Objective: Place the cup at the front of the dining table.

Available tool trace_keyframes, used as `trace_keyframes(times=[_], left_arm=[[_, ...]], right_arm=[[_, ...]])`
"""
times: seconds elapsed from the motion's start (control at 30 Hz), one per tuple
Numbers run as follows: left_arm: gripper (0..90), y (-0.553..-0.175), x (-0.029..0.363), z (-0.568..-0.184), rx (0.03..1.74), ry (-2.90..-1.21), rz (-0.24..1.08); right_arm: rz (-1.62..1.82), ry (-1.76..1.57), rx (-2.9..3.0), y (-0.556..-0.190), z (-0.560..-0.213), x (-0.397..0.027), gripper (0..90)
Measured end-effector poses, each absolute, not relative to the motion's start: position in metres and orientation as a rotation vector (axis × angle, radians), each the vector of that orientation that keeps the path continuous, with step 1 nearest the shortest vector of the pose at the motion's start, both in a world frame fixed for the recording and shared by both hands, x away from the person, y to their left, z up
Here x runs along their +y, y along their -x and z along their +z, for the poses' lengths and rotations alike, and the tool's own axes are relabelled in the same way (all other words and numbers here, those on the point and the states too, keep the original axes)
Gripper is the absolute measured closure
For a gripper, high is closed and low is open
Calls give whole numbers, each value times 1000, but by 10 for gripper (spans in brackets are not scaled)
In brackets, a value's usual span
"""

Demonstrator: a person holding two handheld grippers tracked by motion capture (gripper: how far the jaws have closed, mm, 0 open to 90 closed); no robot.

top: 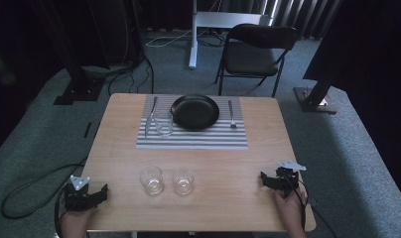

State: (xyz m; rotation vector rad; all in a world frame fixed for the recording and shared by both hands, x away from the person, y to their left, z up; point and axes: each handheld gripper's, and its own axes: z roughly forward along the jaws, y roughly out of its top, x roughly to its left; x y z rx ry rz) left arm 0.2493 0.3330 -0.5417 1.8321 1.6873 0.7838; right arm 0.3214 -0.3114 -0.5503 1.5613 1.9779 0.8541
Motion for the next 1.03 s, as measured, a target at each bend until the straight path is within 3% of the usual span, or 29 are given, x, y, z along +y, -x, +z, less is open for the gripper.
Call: trace_keyframes(times=[0.3,1.03], left_arm=[[177,-253,342,-544,1728,-1759,795],[177,-260,345,-545,1733,-1776,741]], right_arm=[[854,-1560,1978,-321,-550,-311,123],[854,-1561,1978,-321,-550,-311,123]])
